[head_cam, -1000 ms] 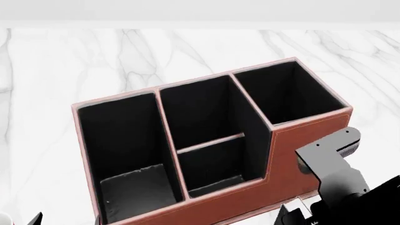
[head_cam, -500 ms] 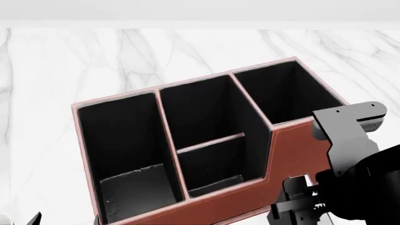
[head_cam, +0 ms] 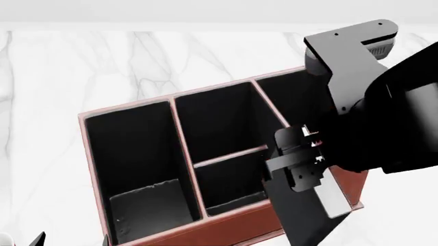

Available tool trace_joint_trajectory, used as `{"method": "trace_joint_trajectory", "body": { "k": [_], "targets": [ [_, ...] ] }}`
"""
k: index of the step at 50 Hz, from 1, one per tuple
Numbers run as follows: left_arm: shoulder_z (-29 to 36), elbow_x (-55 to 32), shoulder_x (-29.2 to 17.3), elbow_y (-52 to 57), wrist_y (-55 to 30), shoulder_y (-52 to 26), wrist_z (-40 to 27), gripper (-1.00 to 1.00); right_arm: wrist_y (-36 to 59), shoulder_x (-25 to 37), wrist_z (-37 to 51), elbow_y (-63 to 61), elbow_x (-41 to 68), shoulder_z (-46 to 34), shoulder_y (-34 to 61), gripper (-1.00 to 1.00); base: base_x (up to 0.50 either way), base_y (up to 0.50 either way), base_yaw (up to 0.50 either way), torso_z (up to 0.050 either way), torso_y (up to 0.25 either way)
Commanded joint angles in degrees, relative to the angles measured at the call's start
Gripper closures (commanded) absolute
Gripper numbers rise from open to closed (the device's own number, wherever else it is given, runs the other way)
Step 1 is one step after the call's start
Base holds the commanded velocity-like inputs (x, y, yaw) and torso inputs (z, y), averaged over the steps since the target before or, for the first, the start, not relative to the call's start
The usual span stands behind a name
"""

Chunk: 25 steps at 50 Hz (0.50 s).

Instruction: Pick up the book and place it in the left compartment of the caddy.

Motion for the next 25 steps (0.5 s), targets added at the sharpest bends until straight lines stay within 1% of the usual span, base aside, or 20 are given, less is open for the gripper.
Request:
{"method": "trace_joint_trajectory", "body": {
  "k": [1, 9, 15, 18, 19, 25],
  "targets": [
    [0.16, -0.12, -0.10, -0.07, 0.00, -0.14, -0.21, -1.00, 1.90, -6.75, -5.66, 6.39, -4.33, 2.14, 4.13, 1.00, 0.00, 0.00, 0.00, 0.000, 0.000],
    [0.30, -0.13, -0.18, -0.06, 0.05, -0.18, -0.36, -1.00, 1.50, -11.94, -12.30, 12.18, -9.71, 2.12, 5.31, 1.00, 0.00, 0.00, 0.00, 0.000, 0.000],
    [0.34, -0.19, -0.22, -0.15, 0.01, -0.34, -0.50, -1.00, -0.46, -19.10, -21.61, 19.76, -17.30, 0.54, 5.75, 1.00, 0.00, 0.00, 0.00, 0.000, 0.002],
    [0.35, -0.29, -0.24, -0.20, 0.01, -0.42, -0.53, -1.00, -1.48, -21.93, -24.89, 23.11, -19.94, -0.40, 5.83, 1.00, 0.00, 0.00, 0.00, 0.000, 0.000],
    [0.36, -0.31, -0.25, -0.17, -0.03, -0.43, -0.55, -1.00, -2.26, -23.92, -26.50, 25.67, -21.20, -0.94, 5.77, 1.00, 0.00, 0.00, 0.00, 0.000, 0.000],
    [0.49, -0.32, -0.33, -0.15, 0.05, -0.43, -0.61, -1.00, -4.29, -29.73, -29.16, 32.37, -23.76, -2.11, 5.68, 1.00, 0.00, 0.00, 0.00, 0.000, 0.002]
  ]
}}
